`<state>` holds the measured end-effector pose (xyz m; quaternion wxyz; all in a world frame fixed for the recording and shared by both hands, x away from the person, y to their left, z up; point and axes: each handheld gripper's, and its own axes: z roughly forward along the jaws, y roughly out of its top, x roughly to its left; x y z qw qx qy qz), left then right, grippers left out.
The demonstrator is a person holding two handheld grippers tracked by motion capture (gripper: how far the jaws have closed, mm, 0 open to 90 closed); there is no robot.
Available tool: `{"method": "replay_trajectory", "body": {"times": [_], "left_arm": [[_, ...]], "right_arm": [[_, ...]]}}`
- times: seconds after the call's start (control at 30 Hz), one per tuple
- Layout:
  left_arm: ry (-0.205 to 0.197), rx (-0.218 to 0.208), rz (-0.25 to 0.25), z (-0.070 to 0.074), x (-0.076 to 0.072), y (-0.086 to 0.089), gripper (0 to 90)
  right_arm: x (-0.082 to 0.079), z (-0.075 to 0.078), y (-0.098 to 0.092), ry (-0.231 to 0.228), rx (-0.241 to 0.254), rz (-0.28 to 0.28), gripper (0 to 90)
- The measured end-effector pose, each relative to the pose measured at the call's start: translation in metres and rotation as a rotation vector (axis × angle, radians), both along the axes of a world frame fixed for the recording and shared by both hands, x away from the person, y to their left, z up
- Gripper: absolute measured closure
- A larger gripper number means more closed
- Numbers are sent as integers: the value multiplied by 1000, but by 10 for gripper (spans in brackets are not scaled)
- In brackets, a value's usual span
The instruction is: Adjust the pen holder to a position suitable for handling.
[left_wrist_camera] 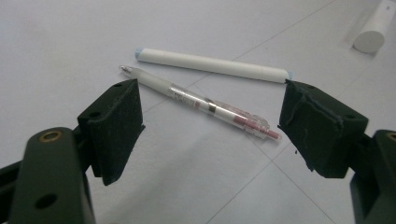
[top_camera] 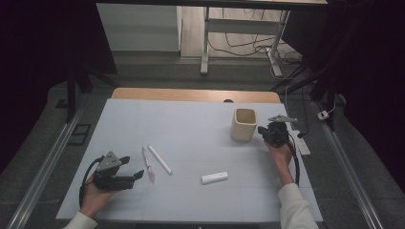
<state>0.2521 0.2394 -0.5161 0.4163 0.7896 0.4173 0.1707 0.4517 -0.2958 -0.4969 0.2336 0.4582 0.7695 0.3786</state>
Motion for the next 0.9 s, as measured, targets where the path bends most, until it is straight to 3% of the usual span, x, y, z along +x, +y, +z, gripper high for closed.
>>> {"method": "replay_trajectory", "body": {"times": [0.27,0.9], "left_arm": [[7,6,1,-2,1,0,217],[5,4,3,-2,0,2,221]], "right_arm": [[9,-8,2,15,-2,2,891],[12,-11,13,27,-37,33,891]]}}
